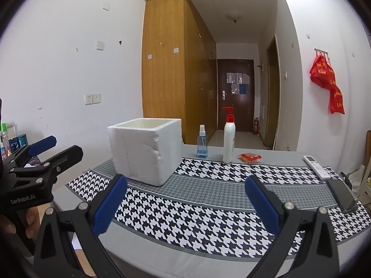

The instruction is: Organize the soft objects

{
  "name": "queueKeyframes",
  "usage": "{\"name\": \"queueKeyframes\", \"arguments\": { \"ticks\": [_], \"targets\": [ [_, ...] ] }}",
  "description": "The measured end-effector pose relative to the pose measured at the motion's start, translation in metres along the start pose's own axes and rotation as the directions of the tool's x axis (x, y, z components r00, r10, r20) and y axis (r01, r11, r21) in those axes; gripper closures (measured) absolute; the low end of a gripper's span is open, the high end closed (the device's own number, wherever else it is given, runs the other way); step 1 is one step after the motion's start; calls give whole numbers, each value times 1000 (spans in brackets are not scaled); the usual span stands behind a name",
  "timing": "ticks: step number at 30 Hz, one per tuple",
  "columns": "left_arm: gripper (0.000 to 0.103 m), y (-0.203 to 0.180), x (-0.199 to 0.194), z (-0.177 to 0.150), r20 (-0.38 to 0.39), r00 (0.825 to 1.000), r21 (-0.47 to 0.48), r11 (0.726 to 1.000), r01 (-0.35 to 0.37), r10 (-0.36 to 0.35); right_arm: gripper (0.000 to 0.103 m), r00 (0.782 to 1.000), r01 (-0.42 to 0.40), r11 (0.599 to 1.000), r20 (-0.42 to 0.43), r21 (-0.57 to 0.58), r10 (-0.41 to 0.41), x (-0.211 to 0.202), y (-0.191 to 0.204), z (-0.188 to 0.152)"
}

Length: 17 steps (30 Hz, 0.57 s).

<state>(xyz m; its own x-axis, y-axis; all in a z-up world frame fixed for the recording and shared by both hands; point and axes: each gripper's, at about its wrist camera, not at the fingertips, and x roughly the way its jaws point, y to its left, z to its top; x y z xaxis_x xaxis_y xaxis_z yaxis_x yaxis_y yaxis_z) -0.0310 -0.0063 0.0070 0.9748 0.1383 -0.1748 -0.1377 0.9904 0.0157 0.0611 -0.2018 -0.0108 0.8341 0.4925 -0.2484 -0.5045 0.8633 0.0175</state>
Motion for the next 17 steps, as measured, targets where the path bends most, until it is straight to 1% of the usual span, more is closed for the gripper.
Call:
{"name": "queueKeyframes", "arguments": {
  "ticks": [9,17],
  "targets": [
    [1,0,2,1,-5,1000,-4,1000,-5,5,0,999,-36,999,0,-1,36,3,4,0],
    [1,1,-1,1,3,1000,-11,1000,4,-4,0,1000,-29,1000,-3,-9,29,3,6,0]
  ]
}}
